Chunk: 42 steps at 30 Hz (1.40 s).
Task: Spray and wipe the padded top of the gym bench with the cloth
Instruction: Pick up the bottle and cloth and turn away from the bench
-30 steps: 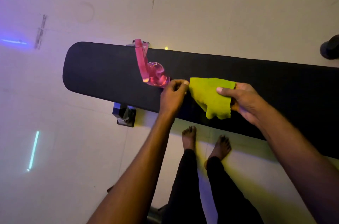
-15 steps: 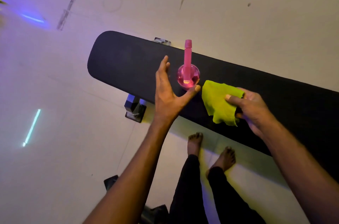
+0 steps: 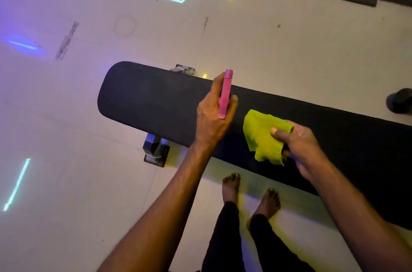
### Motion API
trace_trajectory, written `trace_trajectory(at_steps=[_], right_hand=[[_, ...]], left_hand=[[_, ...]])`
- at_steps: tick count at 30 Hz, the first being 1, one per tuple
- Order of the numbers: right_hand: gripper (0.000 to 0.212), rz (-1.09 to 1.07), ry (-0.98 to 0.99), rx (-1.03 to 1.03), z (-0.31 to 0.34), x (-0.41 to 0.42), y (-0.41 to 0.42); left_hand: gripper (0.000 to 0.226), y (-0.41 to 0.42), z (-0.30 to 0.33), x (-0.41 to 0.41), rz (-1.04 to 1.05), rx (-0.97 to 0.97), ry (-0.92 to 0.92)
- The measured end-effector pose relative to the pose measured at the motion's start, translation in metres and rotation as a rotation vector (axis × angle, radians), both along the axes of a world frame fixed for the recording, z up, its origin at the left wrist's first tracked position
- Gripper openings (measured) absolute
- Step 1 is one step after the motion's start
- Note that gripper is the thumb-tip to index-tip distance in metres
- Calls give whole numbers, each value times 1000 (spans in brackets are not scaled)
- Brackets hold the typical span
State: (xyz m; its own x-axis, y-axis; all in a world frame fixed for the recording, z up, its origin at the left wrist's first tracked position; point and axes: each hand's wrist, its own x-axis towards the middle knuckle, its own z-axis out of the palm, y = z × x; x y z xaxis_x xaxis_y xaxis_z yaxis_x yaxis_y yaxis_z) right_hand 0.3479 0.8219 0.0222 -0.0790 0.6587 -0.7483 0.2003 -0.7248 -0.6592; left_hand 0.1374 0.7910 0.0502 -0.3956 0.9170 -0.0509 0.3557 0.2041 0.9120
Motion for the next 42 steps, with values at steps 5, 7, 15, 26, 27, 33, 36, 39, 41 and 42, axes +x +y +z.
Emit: trace_trajectory(at_steps=[5, 7, 15, 26, 27, 33, 36, 39, 41, 42], right_hand=[[32, -79, -14, 46, 70, 15, -6], [34, -121, -13, 87, 106, 24, -11], [19, -310, -16, 270, 240, 60, -54], [33, -668, -129, 491, 357, 119, -176], [36, -702, -143, 508, 364, 122, -193], [20, -917, -220, 547, 401, 130, -299], [15, -1026, -242, 547, 410, 125, -349], [8, -1116, -279, 532, 417, 112, -397], [8, -1180, -305, 512, 418, 99, -425], [8, -1213, -313, 510, 419, 91, -439]], left_hand=[[45, -4, 60, 17, -93, 29, -56], [45, -5, 95, 28, -157, 37, -75], [49, -4, 233, 76, -468, 107, -67], [59, -44, 348, 146, -864, 353, -56], [58, -54, 354, 152, -900, 368, -70], [62, -123, 388, 172, -1096, 344, -152], [52, -155, 395, 177, -1170, 297, -170], [49, -185, 402, 179, -1241, 257, -198], [43, -204, 408, 179, -1319, 268, -210], [40, -213, 411, 178, -1358, 267, -224]])
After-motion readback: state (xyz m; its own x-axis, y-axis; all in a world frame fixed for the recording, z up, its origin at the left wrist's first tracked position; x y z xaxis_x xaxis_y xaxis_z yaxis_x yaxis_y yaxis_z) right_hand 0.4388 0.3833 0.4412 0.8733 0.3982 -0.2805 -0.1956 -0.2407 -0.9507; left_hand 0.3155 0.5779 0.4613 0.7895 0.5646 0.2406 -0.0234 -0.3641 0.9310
